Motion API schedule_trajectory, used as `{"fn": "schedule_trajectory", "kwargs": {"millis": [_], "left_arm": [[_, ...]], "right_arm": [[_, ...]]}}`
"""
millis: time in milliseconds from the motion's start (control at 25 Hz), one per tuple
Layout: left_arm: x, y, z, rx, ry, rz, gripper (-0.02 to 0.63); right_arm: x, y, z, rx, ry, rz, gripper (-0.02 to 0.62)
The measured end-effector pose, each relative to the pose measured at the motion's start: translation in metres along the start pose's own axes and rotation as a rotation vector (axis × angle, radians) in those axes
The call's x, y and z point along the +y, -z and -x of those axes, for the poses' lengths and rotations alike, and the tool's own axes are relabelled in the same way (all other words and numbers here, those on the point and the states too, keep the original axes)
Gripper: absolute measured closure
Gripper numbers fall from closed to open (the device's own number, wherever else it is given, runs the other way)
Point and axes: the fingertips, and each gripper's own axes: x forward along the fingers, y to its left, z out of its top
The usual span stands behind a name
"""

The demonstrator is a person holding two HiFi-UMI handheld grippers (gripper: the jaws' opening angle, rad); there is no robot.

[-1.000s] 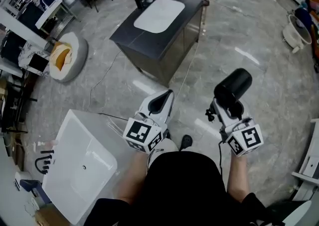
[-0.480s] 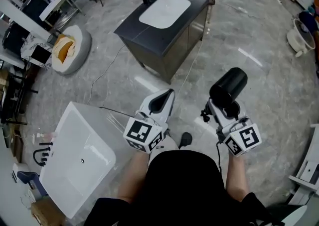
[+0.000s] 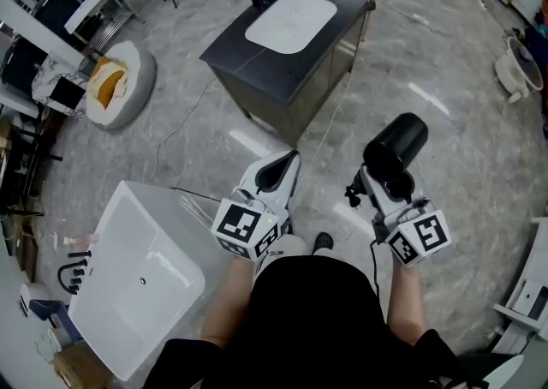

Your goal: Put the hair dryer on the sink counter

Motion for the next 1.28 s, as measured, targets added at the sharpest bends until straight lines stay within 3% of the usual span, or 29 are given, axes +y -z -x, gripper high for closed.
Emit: {"fn": "schedule_trajectory", "kwargs": {"millis": [680,1280], "left_arm": [[0.135,-0.023,-0.039,-0.004,0.065,0.03,0.606],[0.226,-0.026,-0.03,-0.003,0.098,0.036,0.606]], "right_arm": [[0.002,-0.021,-0.141,0.015,0.05,0.013,0.388],[0.03,-0.018,-0.229,0.019,0.084,0.017,0.388]]}}
